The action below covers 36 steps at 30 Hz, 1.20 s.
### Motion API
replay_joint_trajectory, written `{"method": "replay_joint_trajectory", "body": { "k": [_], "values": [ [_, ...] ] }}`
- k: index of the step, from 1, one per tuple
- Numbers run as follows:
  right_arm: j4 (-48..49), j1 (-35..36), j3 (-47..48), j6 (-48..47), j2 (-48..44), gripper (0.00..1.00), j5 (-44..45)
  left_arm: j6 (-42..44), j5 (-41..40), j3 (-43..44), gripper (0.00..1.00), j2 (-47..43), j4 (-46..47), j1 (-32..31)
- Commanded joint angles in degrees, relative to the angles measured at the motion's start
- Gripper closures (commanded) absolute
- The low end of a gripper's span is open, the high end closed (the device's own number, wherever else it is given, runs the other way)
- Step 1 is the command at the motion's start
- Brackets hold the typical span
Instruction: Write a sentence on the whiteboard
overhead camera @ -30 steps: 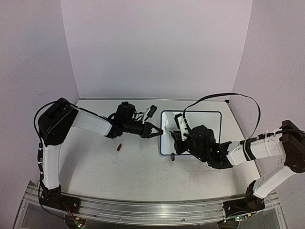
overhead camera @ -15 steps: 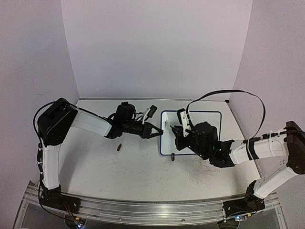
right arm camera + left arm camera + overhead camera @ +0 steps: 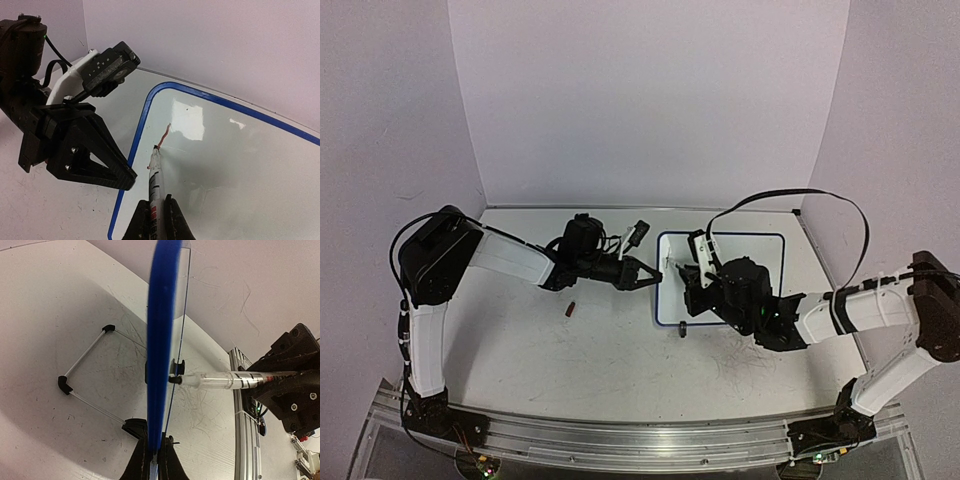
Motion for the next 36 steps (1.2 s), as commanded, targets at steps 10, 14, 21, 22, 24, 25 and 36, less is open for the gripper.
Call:
{"method": "replay_joint_trajectory", "body": {
  "k": [10, 14, 21, 22, 24, 25, 36],
  "values": [
    [-0.2, -0.2, -0.5, 0.8, -1.4, 1.0, 6.2, 1.3, 1.2, -1.0, 1.0, -3.4, 1.6, -0.7],
    [-0.6, -0.2, -1.2, 1.0, -2.2, 1.0, 6.8, 1.2, 1.2, -1.0, 1.0, -3.3, 1.6, -0.7],
    [0.5, -0.3, -1.9, 0.5, -4.1, 1.0, 3.2, 1.0, 1.3, -0.7, 1.0, -3.3, 1.6, -0.7],
    [1.5, -0.3, -2.2, 0.4, -4.7, 1.0, 2.0, 0.9, 1.3, -0.7, 1.0, -3.2, 1.6, -0.7],
    [2.8, -0.3, -2.3, 0.0, -5.4, 1.0, 0.7, 0.9, 1.5, -0.5, 1.0, -3.0, 1.6, -0.7],
    [3.0, -0.4, -1.9, -0.3, -5.2, 1.0, 0.5, 0.8, 1.5, -0.4, 1.0, -2.9, 1.5, -0.7],
    [3.1, -2.3, 0.8, -0.5, -3.2, 1.0, -0.2, 0.9, 1.5, -0.8, 1.0, -3.4, 1.6, -0.7]
  ]
}}
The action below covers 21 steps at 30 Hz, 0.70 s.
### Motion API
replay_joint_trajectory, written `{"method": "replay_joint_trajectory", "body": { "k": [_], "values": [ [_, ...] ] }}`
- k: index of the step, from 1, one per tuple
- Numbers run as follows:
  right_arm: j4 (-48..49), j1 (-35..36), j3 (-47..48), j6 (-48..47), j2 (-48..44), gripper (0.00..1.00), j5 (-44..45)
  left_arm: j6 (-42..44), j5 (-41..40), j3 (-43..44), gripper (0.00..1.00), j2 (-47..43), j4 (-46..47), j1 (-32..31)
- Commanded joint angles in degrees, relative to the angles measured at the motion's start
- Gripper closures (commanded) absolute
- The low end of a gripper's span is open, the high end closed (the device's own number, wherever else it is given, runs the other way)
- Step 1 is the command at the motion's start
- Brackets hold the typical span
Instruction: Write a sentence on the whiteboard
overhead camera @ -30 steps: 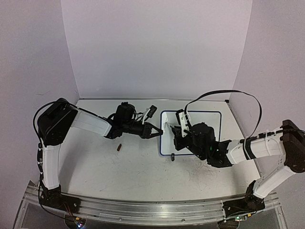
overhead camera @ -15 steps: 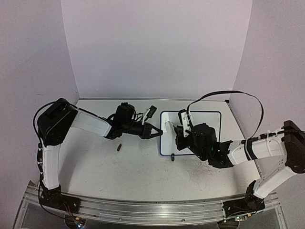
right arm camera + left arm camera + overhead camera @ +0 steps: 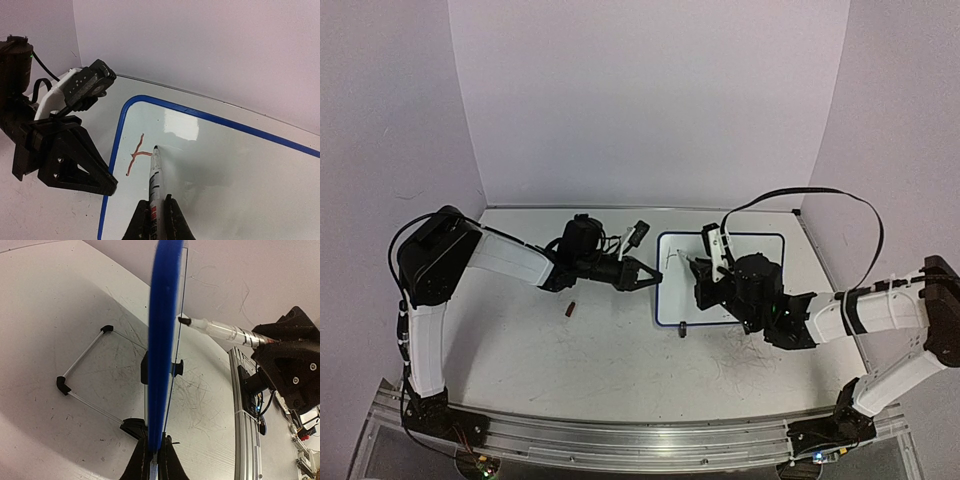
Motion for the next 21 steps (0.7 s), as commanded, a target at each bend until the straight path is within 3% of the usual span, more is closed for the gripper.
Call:
{"method": "replay_joint_trajectory", "body": {
  "k": [1, 21],
  "values": [
    [2.2, -0.6, 3.0, -0.6, 0.6, 1.0, -0.7, 0.7, 1.7, -0.1, 1.0, -2.9, 1.1, -0.5],
    [-0.5, -0.7, 2.1, 0.8, 1.4, 1.0, 1.8, 1.1, 1.7, -0.3, 1.0, -3.1, 1.2, -0.5]
  ]
}}
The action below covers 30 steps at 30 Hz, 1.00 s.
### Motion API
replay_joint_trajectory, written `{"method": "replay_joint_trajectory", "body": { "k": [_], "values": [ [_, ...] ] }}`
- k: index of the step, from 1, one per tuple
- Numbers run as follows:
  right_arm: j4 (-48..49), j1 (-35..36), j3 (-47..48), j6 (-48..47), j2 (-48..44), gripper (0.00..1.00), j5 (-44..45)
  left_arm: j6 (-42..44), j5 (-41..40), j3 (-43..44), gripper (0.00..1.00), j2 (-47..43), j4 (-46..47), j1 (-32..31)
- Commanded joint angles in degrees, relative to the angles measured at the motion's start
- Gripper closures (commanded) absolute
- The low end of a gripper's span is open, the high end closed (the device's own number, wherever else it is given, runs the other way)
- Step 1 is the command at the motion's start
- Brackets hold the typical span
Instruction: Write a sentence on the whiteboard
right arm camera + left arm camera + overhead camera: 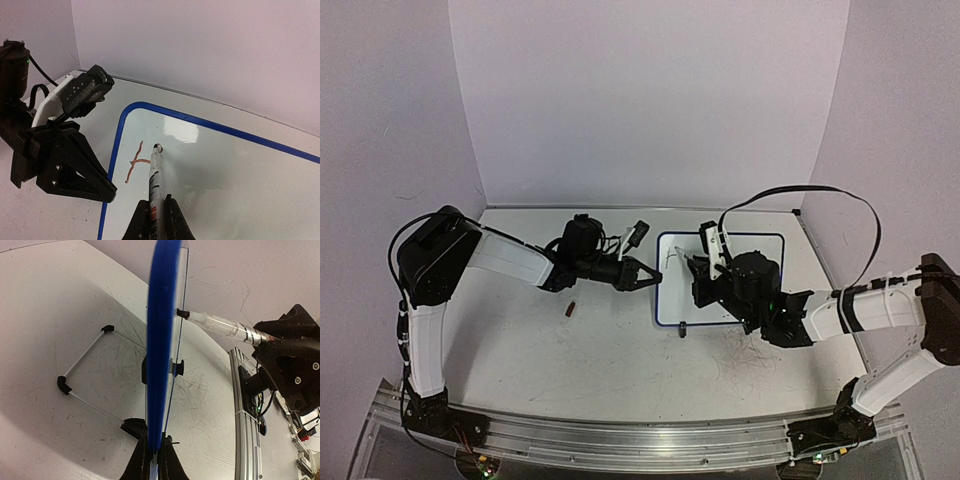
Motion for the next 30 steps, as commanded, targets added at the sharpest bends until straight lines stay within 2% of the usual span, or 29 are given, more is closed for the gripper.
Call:
{"method": "replay_joint_trajectory", "body": {
  "k": [1, 30],
  "values": [
    [-1.4, -0.3, 0.7, 1.0, -0.1, 1.0, 1.9, 1.0, 1.8, -0.2, 1.0, -3.1, 1.2, -0.5],
    [-4.8, 1.3, -4.4, 6.2, -1.5, 1.0, -1.2, 1.2, 1.6, -0.8, 1.0, -3.8, 1.2, -0.5]
  ]
}}
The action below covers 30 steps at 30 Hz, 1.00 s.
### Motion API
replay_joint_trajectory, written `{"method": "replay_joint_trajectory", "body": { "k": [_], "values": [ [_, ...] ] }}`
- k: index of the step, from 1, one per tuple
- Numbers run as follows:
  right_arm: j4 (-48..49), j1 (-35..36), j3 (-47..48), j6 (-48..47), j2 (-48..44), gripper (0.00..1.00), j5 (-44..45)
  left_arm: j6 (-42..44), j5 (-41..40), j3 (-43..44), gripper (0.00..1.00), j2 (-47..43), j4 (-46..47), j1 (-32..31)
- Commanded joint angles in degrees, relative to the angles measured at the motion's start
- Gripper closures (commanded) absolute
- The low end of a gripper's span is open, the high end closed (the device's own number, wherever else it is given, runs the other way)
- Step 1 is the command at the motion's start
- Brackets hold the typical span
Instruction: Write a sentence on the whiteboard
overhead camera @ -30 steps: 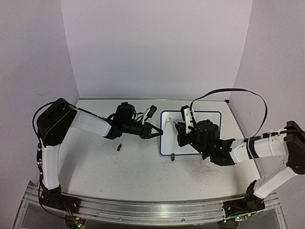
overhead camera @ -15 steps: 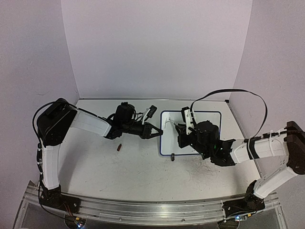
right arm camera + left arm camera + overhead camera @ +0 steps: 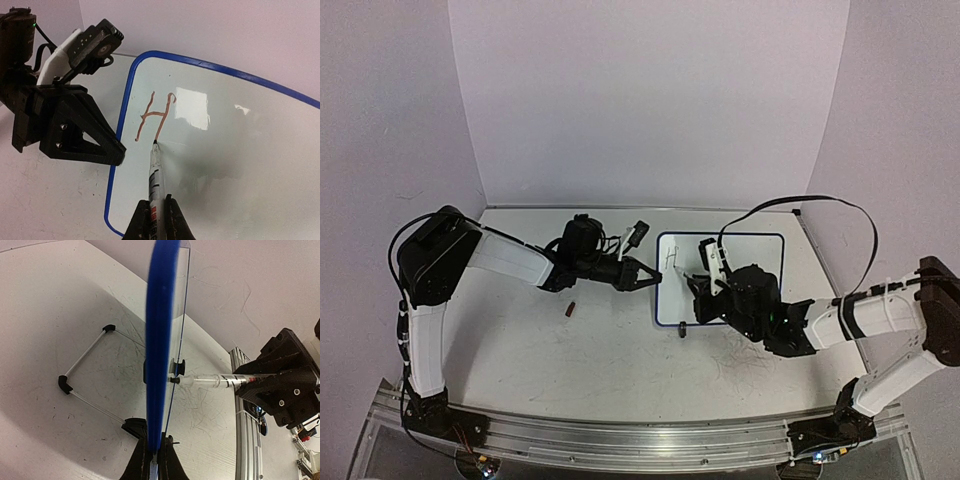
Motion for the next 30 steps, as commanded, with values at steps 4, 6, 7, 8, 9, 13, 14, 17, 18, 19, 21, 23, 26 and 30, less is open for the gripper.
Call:
{"method": "replay_joint_trajectory", "body": {
  "k": [4, 6, 7, 8, 9, 13, 14, 17, 18, 19, 21, 23, 26, 30],
  "values": [
    [-2.7, 0.0, -0.6, 1.4, -0.9, 1.0, 1.2, 1.1, 1.7, -0.9, 1.0, -3.9, 1.2, -0.5],
    [-2.6, 0.0, -0.5, 1.4, -1.6, 1.0, 0.9, 1.1, 1.7, -0.9, 1.0, -3.9, 1.2, -0.5],
    [-2.3, 0.0, -0.5, 1.3, -2.2, 1.0, 0.1, 1.1, 1.7, -0.9, 1.0, -3.9, 1.2, -0.5],
    [-1.6, 0.0, -0.6, 1.2, -3.2, 1.0, -0.9, 1.1, 1.7, -0.9, 1.0, -3.8, 1.2, -0.5],
    [-0.9, 0.0, -0.7, 1.3, -4.5, 1.0, -1.6, 1.0, 1.7, -0.8, 1.0, -3.7, 1.2, -0.5],
    [0.9, -0.5, -1.1, 2.1, -7.0, 1.0, -2.3, 0.9, 1.8, -0.5, 1.0, -3.6, 1.2, -0.5],
    [1.6, -0.8, -1.2, 2.0, -6.8, 1.0, -2.2, 0.9, 1.8, -0.6, 1.0, -3.5, 1.2, -0.5],
    [2.0, -1.2, -0.5, 1.6, -5.6, 1.0, -1.7, 0.8, 1.8, -0.6, 1.0, -3.6, 1.2, -0.5],
    [2.0, -1.2, -0.4, 1.5, -5.3, 1.0, -1.5, 0.8, 1.8, -0.6, 1.0, -3.6, 1.2, -0.5],
    [2.0, -1.2, -0.2, 1.4, -5.0, 1.0, -1.1, 0.8, 1.8, -0.6, 1.0, -3.7, 1.2, -0.5],
    [2.0, -1.4, 0.0, 1.2, -4.6, 1.0, -0.6, 0.8, 1.8, -0.6, 1.0, -3.7, 1.2, -0.5],
    [2.3, -1.6, 0.1, 1.2, -4.6, 1.0, -0.6, 0.8, 1.7, -0.5, 1.0, -3.6, 1.2, -0.5],
    [2.8, -1.8, 0.4, 1.1, -4.2, 1.0, -0.9, 0.7, 1.8, -0.4, 1.0, -3.5, 1.2, -0.5],
    [2.9, -1.9, 0.8, 1.0, -3.0, 1.0, -1.0, 0.7, 1.8, -0.4, 1.0, -3.6, 1.2, -0.5]
  ]
}}
